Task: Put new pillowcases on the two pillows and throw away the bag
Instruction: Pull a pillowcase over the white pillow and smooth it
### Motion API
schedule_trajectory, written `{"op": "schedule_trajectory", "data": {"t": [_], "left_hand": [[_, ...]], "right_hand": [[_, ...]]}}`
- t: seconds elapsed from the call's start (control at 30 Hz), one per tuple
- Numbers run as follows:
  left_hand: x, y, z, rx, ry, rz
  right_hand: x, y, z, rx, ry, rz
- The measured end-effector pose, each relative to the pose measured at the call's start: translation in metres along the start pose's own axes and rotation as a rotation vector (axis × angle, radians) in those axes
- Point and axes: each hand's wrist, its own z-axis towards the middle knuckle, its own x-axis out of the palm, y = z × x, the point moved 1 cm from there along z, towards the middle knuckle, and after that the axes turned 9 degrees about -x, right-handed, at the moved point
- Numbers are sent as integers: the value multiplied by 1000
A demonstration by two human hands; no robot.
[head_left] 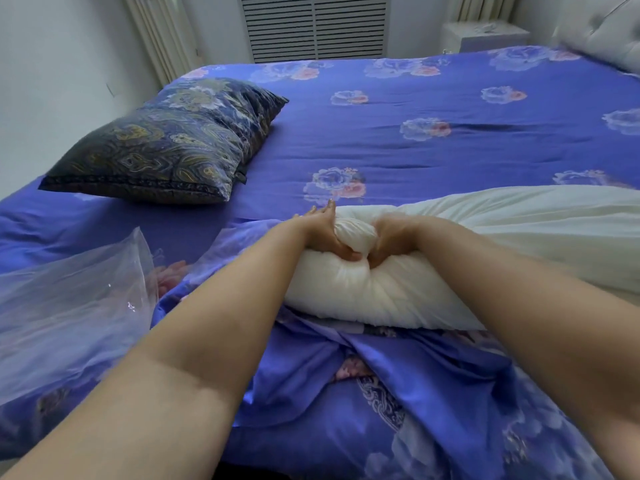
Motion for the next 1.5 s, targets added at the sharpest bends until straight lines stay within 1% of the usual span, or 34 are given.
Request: {"op": "schedule_trajectory", "data": {"t": [0.07, 0.1, 0.2, 0.27, 0.33, 0.4, 0.43, 0.5, 0.63, 0.7, 0.73, 0.77, 0.83, 0.9, 1.0, 1.03, 1.1, 1.13, 1.17, 1.2, 1.23, 1.27, 1.3, 1.33, 1.37, 1.4, 1.43, 1.47, 1.5], "left_hand": [[2, -3, 6, -17, -6, 10], [4, -5, 5, -13, -28, 20], [13, -7, -6, 37, -75, 52], [21, -7, -17, 77, -102, 20], [33, -7, -34, 93, -211, 30], [44, -5, -55, 125, -330, 30], [50, -4, -65, 147, -364, 18], [56, -1, -82, 175, -418, 18], [62, -7, -108, 190, -560, 49], [64, -7, -116, 157, -554, -1], [63, -6, -117, 136, -531, -19], [62, -4, -119, 118, -509, -25], [60, -1, -121, 109, -476, -27], [58, -1, -123, 135, -494, -12], [61, 1, -129, 195, -614, 31], [64, 2, -132, 207, -636, 40], [67, 6, -138, 217, -629, 19], [67, 8, -139, 223, -612, -38], [65, 9, -144, 259, -603, -155], [60, 11, -147, 310, -590, -361], [52, 14, -152, 363, -594, -626], [43, 18, -155, 378, -609, -903], [35, 26, -155, 314, -661, -1125], [29, 37, -155, 162, -719, -1235], [25, 48, -153, -31, -727, -1214], [27, 61, -148, -229, -652, -1097], [32, 70, -147, -389, -500, -939], [42, 72, -148, -486, -320, -808], [52, 74, -150, -492, -179, -718]], "right_hand": [[7, -4, 0, 2, -128, -91], [10, -5, -1, -2, -164, -123], [16, -3, -8, -54, -183, -193], [21, 0, -14, -109, -191, -262], [26, 5, -23, -163, -197, -349], [28, 13, -33, -230, -209, -486], [30, 17, -39, -265, -205, -531], [29, 24, -45, -277, -160, -488], [20, 34, -51, -109, 14, -312], [17, 42, -57, -68, 85, -305], [17, 46, -60, -75, 83, -346], [18, 50, -65, -99, 50, -416], [20, 53, -78, -163, -75, -564], [24, 48, -88, -232, -186, -627], [29, 37, -96, -293, -228, -620], [31, 36, -97, -299, -226, -597], [34, 38, -100, -283, -223, -493], [33, 40, -101, -266, -238, -426], [33, 42, -103, -244, -256, -374], [31, 41, -105, -221, -268, -340], [30, 40, -106, -193, -269, -311], [30, 36, -108, -163, -264, -284], [30, 33, -111, -135, -266, -255], [29, 31, -114, -117, -276, -229], [27, 30, -118, -106, -294, -210], [24, 30, -122, -103, -310, -204], [20, 32, -126, -101, -322, -205], [15, 32, -129, -90, -330, -219], [11, 32, -131, -70, -341, -234]]}}
